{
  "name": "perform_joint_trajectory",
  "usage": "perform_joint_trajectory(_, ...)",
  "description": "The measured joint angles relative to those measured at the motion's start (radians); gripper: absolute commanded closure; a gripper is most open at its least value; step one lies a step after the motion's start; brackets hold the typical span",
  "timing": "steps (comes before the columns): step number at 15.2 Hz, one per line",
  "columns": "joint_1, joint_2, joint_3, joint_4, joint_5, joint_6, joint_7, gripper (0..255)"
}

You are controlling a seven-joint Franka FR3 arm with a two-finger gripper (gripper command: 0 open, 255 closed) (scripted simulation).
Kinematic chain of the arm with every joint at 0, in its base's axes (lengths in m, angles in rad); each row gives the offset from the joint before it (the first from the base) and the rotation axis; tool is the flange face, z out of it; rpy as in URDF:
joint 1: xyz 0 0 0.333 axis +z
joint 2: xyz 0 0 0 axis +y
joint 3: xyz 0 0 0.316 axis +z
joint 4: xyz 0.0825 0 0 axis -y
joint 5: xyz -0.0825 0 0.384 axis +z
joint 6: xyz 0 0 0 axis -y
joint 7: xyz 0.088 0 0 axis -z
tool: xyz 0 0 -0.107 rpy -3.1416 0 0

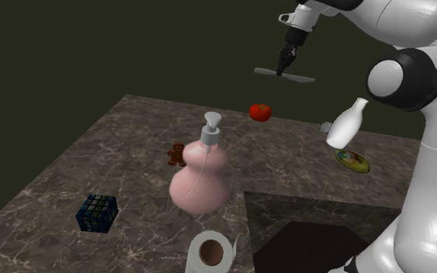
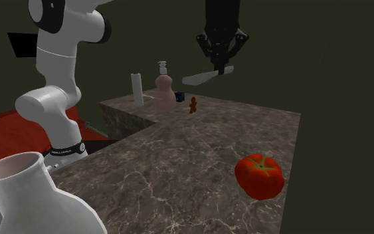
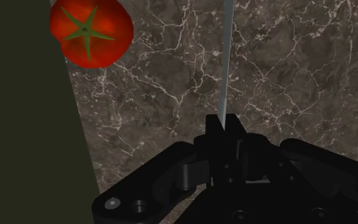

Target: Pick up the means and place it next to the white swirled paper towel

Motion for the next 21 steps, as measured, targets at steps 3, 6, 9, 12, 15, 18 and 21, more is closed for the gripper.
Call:
perform_joint_trajectory(3,0.074,-0.109,0.003,-0.145,-0.053,0.052,0.041,255)
perform_joint_trajectory(6,0.151,-0.251,0.020,-0.317,-0.124,0.109,0.106,255)
perform_joint_trajectory(9,0.202,-0.367,0.052,-0.452,-0.179,0.153,0.177,255)
perform_joint_trajectory(12,0.238,-0.479,0.093,-0.571,-0.226,0.179,0.253,255)
perform_joint_trajectory(15,0.263,-0.587,0.145,-0.687,-0.262,0.204,0.333,255)
perform_joint_trajectory(18,0.282,-0.673,0.199,-0.786,-0.280,0.227,0.410,255)
perform_joint_trajectory(21,0.297,-0.742,0.249,-0.841,-0.286,0.221,0.480,255)
